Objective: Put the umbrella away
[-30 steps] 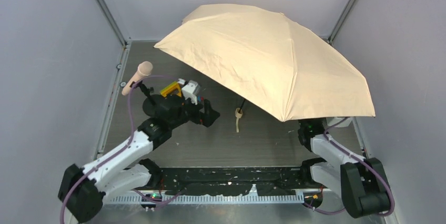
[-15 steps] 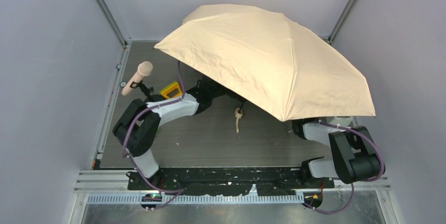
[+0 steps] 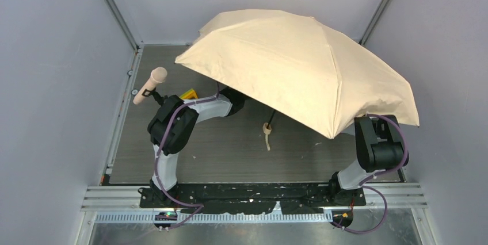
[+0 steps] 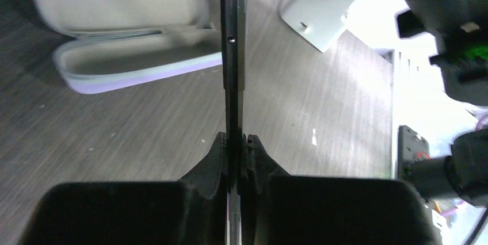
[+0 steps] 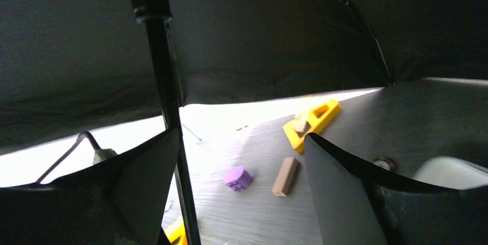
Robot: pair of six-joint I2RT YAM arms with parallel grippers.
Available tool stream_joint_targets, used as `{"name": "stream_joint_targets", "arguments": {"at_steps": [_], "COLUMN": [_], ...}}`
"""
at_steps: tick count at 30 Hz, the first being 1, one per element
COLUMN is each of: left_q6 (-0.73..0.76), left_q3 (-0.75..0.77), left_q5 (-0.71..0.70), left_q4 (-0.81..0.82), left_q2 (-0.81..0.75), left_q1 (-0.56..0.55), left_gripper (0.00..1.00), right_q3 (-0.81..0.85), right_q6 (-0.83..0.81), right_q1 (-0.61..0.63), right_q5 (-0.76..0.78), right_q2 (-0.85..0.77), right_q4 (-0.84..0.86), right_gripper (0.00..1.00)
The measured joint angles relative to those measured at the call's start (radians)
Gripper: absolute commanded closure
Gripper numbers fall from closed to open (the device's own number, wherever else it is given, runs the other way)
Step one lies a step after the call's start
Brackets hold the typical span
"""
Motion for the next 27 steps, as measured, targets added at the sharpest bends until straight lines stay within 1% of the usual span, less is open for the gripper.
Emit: {"name": "stream_joint_targets", "arguments": {"at_steps": [5,10,14,20,27], "left_q6": [-0.062,-0.142,-0.195,-0.249,-0.290], "left_q3": [-0.032,-0.088,-0.100,-0.105,-0.107], "left_q5": [0.072,0.111,0.133,0.142,0.167], "left_q4": [0.073,0.172,0.216,0.258,0.293], "left_q2": [0.003,0.003,0.003,0.003,0.016], "left_q1": [0.005,0.009,0.008,0.009,0.011], "left_gripper": [1.00,1.00,1.00,1.00,1.00], "right_q3": [0.087,0.136,0.184,0.247,0.321], "right_q6": [0.096,0.182,0.246,0.296,0.344], "right_q1": [-0.036,-0.038,-0.040,-0.041,-0.042], "right_q5": [-0.110,-0.158,-0.191,-0.214,-0.231], "right_q2": [0.095,0.144,0.170,0.196,0.227], "right_q4": [0.076,0.140,0.147,0.147,0.148], "right_gripper": [0.19,0.24,0.25,0.28,0.25]}}
